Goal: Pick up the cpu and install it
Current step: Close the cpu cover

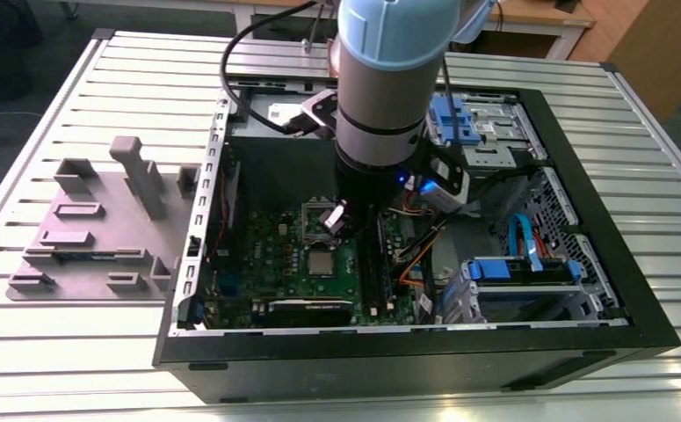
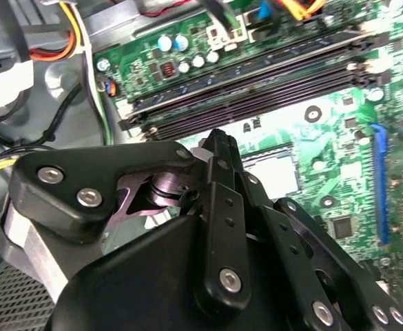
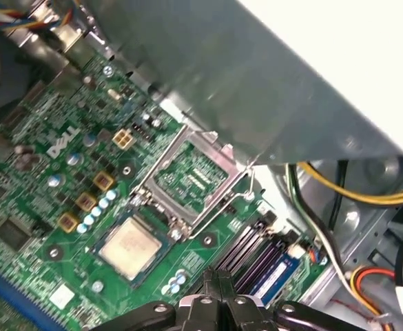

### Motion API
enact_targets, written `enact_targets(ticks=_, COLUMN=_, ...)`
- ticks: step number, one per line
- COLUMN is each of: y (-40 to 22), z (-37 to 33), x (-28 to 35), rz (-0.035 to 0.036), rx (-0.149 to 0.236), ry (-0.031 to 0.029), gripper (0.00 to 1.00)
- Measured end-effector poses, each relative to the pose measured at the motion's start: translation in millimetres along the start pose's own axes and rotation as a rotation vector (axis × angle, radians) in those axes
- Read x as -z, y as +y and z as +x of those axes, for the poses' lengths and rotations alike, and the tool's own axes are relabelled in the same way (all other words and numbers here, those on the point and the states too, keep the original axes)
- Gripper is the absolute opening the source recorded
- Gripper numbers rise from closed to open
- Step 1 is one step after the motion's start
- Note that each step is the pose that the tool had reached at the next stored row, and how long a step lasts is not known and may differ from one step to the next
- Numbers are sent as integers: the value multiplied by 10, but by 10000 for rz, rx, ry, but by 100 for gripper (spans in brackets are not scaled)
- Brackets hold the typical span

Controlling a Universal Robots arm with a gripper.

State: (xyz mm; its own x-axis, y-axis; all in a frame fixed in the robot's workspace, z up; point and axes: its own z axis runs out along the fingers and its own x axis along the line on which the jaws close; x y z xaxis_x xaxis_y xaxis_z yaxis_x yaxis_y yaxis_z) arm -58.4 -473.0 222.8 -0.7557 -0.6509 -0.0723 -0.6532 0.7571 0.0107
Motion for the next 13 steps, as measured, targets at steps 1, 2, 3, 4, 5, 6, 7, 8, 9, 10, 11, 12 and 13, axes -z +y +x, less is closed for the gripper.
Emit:
enact_targets(ticks=1, y=12, z=-10, x=-5, rz=-1, rx=0, ry=-1, gripper=11)
enact_targets(ticks=2, y=23, z=-20, x=-10, rz=-3, rx=0, ry=-3, gripper=11)
enact_targets(ticks=3, y=34, z=-28, x=-17, rz=-4, rx=0, ry=-3, gripper=11)
enact_targets(ticks=4, y=43, z=-34, x=-26, rz=-3, rx=0, ry=-3, gripper=11)
enact_targets(ticks=5, y=51, z=-39, x=-39, rz=-3, rx=0, ry=-3, gripper=11)
enact_targets(ticks=6, y=59, z=-43, x=-52, rz=-3, rx=0, ry=-2, gripper=11)
enact_targets(ticks=7, y=67, z=-48, x=-62, rz=-3, rx=0, ry=-2, gripper=11)
enact_targets(ticks=8, y=72, z=-50, x=-67, rz=-4, rx=-1, ry=-4, gripper=11)
enact_targets(ticks=9, y=72, z=-51, x=-68, rz=-4, rx=1, ry=-5, gripper=11)
enact_targets(ticks=10, y=72, z=-51, x=-67, rz=-4, rx=1, ry=-3, gripper=11)
enact_targets(ticks=11, y=73, z=-51, x=-67, rz=-3, rx=0, ry=-2, gripper=11)
enact_targets(ticks=12, y=74, z=-50, x=-67, rz=-3, rx=0, ry=-2, gripper=11)
enact_targets(ticks=13, y=79, z=-49, x=-69, rz=-3, rx=-2, ry=-5, gripper=11)
